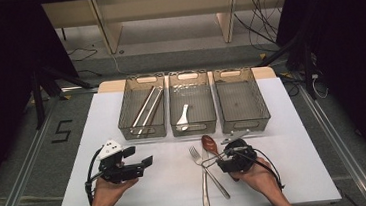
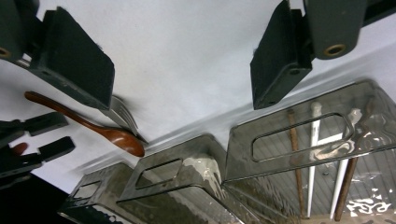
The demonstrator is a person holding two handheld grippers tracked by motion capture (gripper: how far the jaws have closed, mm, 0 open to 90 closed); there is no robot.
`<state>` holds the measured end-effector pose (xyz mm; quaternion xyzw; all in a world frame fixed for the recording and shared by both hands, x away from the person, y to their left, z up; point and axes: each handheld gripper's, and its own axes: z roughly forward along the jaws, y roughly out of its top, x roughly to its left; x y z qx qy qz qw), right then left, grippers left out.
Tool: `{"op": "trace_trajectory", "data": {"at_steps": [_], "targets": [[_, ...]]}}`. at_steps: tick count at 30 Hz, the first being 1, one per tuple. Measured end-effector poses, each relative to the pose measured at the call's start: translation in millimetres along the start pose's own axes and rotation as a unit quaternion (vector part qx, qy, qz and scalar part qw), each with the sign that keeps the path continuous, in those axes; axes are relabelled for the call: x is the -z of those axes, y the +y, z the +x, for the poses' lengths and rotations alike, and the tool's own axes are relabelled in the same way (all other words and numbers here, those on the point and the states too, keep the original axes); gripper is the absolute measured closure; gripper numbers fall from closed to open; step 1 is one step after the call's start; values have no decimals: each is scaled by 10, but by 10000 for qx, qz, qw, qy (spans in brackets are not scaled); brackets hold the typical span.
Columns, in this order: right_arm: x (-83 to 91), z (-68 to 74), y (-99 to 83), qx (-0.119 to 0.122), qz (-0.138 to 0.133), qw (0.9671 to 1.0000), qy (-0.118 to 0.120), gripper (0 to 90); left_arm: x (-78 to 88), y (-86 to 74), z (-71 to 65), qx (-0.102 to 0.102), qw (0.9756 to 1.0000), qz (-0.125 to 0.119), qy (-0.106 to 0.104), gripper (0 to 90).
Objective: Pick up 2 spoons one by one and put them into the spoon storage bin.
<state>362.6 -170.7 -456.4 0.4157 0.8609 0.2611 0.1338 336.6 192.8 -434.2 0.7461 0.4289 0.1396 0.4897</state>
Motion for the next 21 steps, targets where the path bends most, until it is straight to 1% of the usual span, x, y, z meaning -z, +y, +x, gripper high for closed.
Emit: {"op": "trace_trajectory", "data": {"at_steps": [2, 3, 6, 8, 12, 17, 19, 21], "targets": [[-37, -9, 17, 1, 106, 9999, 22, 476, 13, -23, -8, -14, 10000, -22, -19, 209], [-56, -18, 24, -5, 144, 9999, 35, 484, 20, -32, -10, -61, 10000, 1, -23, 209], [-96, -46, 41, -58, 261, 9996, 58, 519, 36, -67, -19, -124, 9999, -16, 42, 205], [-116, -59, 54, -58, 313, 9995, 81, 543, 49, -92, -9, -107, 9999, -22, 35, 205], [-137, -72, 84, -33, 408, 9991, 132, 582, 55, -120, 11, -94, 9999, -10, 90, 205], [-156, -70, 131, 34, 539, 9984, 145, 625, 53, -132, 5, -115, 9999, 8, 104, 206], [-168, -64, 147, 59, 583, 9982, 105, 637, 50, -136, 4, -108, 9999, 7, 112, 206], [-182, -59, 158, 92, 624, 9979, 130, 652, 49, -138, 7, -99, 9999, 14, 110, 206]]}}
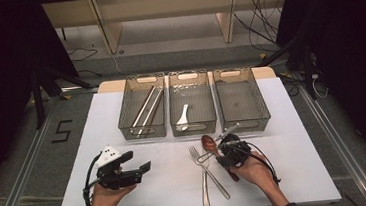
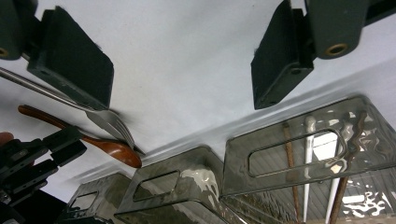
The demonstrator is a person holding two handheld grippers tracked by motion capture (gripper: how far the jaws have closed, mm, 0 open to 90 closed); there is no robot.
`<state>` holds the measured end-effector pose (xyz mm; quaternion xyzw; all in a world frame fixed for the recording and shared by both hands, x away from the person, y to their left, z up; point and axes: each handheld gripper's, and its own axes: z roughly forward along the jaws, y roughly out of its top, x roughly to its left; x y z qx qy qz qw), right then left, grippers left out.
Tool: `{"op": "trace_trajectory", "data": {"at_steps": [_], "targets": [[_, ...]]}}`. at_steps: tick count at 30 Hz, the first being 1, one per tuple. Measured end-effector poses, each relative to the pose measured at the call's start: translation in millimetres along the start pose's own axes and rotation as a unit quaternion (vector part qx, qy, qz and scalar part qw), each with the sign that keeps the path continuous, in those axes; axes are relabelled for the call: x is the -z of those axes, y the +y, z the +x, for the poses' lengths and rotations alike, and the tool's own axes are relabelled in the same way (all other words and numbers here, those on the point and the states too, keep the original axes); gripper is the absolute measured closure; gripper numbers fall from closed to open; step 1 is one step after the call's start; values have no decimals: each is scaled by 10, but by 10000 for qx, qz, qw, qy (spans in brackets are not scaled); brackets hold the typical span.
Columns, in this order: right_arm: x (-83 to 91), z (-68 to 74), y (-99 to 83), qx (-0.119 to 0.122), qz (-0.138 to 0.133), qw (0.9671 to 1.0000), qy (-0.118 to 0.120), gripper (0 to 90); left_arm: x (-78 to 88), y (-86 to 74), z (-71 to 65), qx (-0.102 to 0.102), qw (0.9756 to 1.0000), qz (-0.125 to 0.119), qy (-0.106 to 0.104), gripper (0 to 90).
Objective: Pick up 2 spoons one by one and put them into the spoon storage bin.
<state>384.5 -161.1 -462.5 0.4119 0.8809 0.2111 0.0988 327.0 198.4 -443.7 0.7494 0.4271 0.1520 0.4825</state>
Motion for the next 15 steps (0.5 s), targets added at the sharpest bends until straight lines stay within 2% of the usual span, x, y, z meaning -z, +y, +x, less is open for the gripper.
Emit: {"op": "trace_trajectory", "data": {"at_steps": [7, 15], "targets": [[-34, 16, 14, 90, 150, 9998, -23, 694, -4, -2, -7, -12, 10000, -3, -2, 207], [-48, 19, 52, 102, 206, 9997, -12, 807, -10, -2, -18, -61, 10000, 22, -14, 211]]}}
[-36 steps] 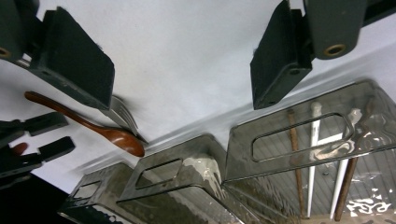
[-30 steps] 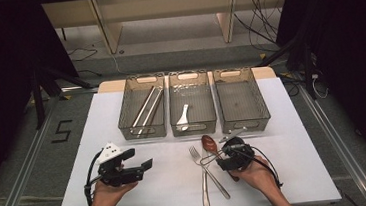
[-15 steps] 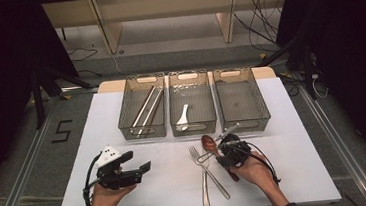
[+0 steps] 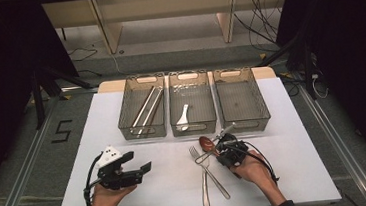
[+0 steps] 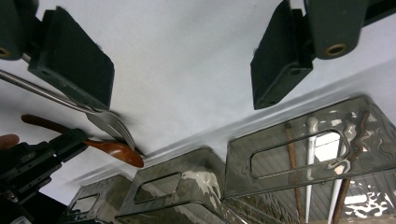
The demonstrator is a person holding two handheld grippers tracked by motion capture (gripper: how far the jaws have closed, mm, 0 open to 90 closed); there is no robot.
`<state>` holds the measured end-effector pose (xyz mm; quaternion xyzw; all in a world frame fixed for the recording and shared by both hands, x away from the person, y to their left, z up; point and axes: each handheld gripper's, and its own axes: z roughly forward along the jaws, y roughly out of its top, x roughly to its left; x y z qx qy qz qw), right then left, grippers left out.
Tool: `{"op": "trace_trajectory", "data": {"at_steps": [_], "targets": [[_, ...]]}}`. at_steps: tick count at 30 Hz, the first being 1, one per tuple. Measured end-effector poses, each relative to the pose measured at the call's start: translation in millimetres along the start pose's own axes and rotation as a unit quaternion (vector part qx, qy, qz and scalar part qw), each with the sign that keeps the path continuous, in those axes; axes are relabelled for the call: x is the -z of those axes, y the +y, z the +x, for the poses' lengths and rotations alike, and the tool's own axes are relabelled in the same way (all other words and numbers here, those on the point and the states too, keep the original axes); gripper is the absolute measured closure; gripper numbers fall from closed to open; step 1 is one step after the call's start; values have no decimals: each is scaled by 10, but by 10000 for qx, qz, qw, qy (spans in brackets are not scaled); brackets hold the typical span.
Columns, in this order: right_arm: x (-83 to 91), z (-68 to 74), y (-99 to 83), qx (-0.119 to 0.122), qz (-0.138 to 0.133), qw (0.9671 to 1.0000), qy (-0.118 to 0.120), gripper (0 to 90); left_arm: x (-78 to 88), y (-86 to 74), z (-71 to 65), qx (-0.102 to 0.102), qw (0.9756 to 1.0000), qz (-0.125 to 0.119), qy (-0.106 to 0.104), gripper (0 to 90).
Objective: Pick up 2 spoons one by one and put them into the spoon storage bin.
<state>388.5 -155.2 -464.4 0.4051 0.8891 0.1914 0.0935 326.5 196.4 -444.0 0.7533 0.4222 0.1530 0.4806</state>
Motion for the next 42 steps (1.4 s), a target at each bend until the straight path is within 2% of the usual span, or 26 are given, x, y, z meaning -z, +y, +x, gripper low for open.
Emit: {"op": "trace_trajectory", "data": {"at_steps": [8, 11, 19, 25, 30, 35, 39, 42], "targets": [[9, -10, -1, 59, -53, 10000, -56, 819, 7, -3, 4, -3, 10000, -21, 16, 215], [42, -34, -12, 34, -115, 9999, 1, 820, 5, -7, 9, -2, 10000, -23, 29, 216], [205, -42, -14, 118, -351, 9993, 108, 822, 7, -8, 19, 26, 10000, -43, 36, 216], [364, -17, 19, 185, -654, 9975, 187, 821, 22, -8, 35, 69, 9999, -109, 51, 216], [474, 1, 67, 214, -831, 9959, 272, 821, 39, -8, 49, 99, 9998, -182, 57, 216], [502, -36, 139, 195, -957, 9947, 310, 821, 49, -12, 61, 100, 9997, -229, 31, 215], [536, -56, 233, 219, -1036, 9940, 275, 821, 55, -17, 74, 169, 9995, -271, -20, 213], [567, -77, 325, 221, -1096, 9935, 217, 822, 58, -24, 85, 147, 9995, -262, -45, 212]]}}
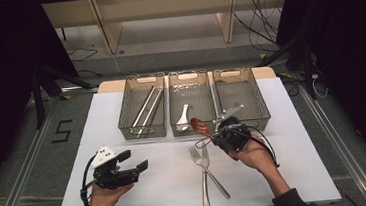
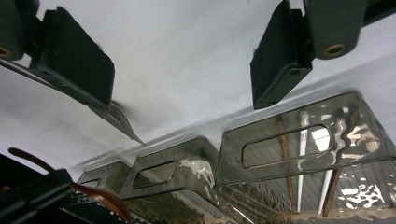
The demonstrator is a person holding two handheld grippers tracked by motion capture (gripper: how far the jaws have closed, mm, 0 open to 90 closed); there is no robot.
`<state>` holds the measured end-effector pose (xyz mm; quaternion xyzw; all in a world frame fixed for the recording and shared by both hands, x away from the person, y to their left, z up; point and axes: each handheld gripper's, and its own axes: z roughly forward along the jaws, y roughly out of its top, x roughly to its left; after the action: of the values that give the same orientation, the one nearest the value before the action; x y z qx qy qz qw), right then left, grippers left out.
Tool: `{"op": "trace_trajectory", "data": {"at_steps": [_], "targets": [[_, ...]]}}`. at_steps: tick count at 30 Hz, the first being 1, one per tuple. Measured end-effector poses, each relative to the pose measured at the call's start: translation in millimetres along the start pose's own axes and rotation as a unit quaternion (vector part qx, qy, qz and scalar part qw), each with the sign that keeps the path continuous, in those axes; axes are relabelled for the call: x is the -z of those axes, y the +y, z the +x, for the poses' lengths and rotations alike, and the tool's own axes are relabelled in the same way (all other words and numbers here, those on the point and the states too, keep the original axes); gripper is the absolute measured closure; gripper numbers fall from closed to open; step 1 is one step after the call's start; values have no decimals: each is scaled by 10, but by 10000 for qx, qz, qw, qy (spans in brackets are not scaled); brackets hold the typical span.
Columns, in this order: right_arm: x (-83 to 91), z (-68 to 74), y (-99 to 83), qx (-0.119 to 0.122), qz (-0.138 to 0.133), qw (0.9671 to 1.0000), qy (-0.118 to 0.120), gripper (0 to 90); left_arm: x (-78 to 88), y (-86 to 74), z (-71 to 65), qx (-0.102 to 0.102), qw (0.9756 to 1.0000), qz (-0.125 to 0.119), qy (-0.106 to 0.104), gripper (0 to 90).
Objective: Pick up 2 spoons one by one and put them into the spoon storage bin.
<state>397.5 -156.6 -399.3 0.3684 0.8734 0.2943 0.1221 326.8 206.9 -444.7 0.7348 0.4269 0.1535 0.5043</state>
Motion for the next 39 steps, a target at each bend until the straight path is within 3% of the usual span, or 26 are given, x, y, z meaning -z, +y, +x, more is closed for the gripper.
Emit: {"op": "trace_trajectory", "data": {"at_steps": [13, 29, 39], "targets": [[-84, -120, 407, -75, -174, 9996, -198, 821, 1, -12, 16, -4, 10000, -37, 30, 211], [-282, -291, 800, -284, -108, 9989, -355, 820, -10, -13, -1, -34, 10000, -57, 20, 212], [-413, -368, 981, -283, -46, 9986, -436, 820, -16, -16, -3, -34, 10000, -65, 8, 212]]}}
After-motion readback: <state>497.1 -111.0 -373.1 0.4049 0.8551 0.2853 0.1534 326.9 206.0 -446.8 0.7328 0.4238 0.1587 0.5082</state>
